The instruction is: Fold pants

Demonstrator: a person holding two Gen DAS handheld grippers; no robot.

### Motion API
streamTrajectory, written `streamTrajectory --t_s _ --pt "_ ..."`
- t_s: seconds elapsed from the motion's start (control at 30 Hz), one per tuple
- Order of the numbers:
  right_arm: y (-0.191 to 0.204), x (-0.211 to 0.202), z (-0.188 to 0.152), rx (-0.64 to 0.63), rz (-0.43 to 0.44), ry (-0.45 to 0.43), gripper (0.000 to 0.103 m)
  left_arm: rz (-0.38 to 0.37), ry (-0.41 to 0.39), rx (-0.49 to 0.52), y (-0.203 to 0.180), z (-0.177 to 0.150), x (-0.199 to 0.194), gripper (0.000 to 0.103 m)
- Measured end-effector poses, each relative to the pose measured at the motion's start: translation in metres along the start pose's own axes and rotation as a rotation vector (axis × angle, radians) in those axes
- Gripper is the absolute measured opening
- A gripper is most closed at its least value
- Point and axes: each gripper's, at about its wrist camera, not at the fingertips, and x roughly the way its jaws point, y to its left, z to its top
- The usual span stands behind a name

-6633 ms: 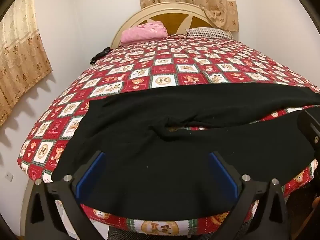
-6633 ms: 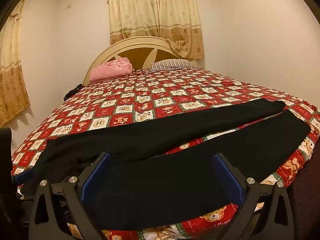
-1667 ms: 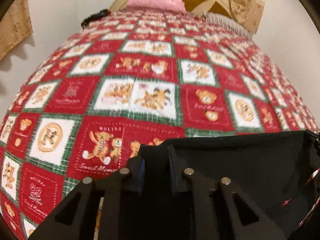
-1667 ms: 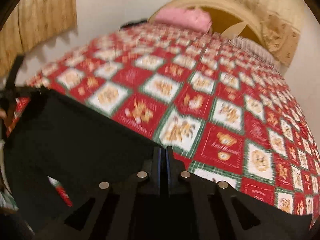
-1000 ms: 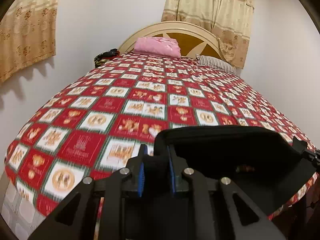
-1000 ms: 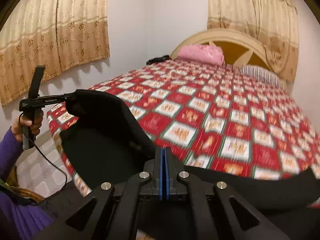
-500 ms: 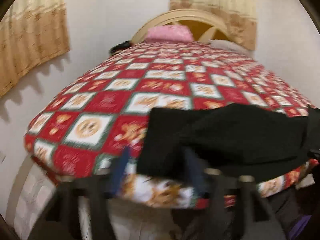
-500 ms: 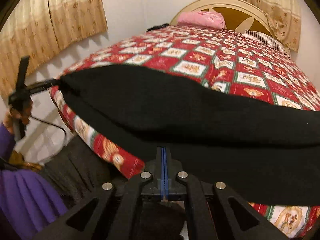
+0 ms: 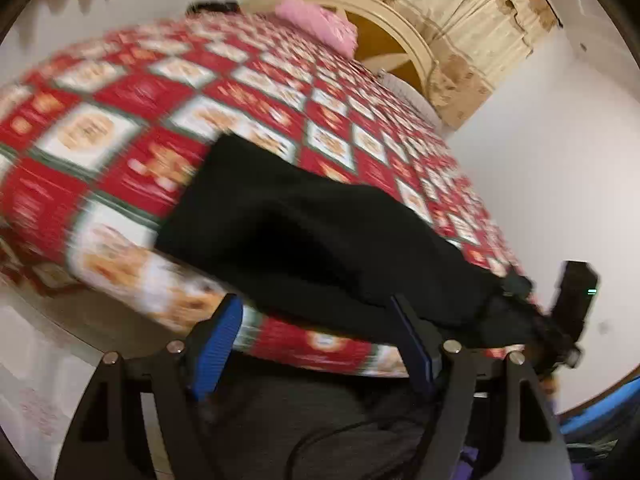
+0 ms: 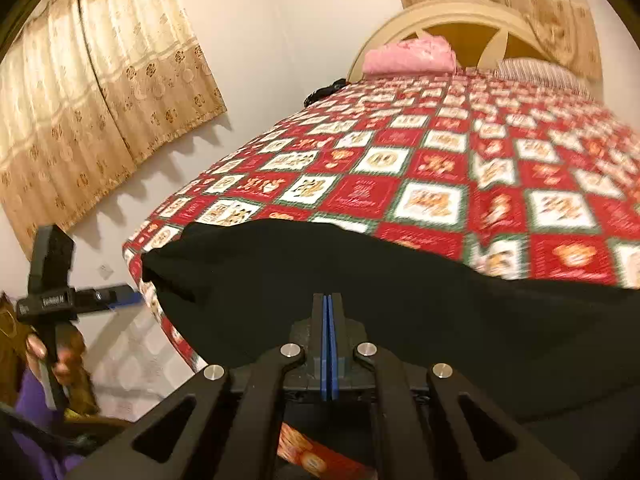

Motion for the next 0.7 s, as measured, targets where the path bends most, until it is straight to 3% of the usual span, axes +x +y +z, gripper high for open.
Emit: streamTrajectory --t_s 0.13,0.2,0.23,0.33,0.47,0.67,0.7 --pt "-0.001 0.015 -0.003 0.034 -0.008 -0.001 0.001 -0.045 -0.002 -0.054 -0.001 0.008 0.017 0.077" --pt "-0.007 0.023 -0.007 0.06 -0.016 0.002 0.001 -0.066 -0.042 -0.093 0.005 0.014 0.018 0.098" --pt "-0.01 0.029 -0.01 0.075 -0.021 0.017 0.001 -0.065 -0.081 -0.124 0.008 0.017 0.016 0.101" --pt "-0.02 0.043 -0.02 0.125 -0.006 0.087 0.001 -0.107 -0.157 -0.192 0.014 0.022 0.006 0.101" --pt "-0.027 0.035 -0.032 0.164 0.035 0.065 0.001 -0.09 -0.19 -0.237 0.022 0.033 0.005 0.103" --pt "-0.027 0.026 -0.042 0.175 0.035 0.053 0.001 -0.108 -0.224 -0.444 0.049 0.031 0.015 0.103" --pt "-0.024 0.026 -0.043 0.158 0.022 0.051 0.001 -0.097 -0.234 -0.456 0.051 0.03 0.016 0.097"
